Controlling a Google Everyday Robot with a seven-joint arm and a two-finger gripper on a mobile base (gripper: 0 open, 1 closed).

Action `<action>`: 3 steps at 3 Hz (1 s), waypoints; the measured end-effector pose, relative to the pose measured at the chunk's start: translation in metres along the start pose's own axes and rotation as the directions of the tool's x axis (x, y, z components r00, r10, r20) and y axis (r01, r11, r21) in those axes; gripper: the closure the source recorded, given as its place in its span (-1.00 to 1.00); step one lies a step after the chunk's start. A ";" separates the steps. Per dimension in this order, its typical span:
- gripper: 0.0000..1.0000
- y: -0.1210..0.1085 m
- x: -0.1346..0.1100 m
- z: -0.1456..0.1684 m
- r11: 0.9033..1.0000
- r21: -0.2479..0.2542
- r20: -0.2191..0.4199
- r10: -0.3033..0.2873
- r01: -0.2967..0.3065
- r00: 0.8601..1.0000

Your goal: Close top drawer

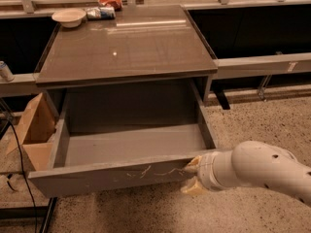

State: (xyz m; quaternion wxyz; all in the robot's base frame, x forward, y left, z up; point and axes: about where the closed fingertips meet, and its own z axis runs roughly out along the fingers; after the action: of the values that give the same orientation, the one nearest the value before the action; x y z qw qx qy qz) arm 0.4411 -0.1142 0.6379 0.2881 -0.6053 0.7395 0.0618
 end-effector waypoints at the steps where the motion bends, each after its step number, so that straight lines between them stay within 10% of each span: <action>1: -1.00 0.000 0.000 0.000 1.000 0.000 0.000 0.000 0.000 1.000; 3: -0.64 0.000 0.000 0.000 1.000 0.000 0.000 0.000 0.000 1.000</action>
Offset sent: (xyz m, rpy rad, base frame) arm 0.0000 0.0000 0.0000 0.0000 0.0000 0.0000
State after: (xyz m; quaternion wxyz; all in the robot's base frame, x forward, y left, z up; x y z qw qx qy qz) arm 0.4411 -0.1141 0.6380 0.2881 -0.6054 0.7394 0.0618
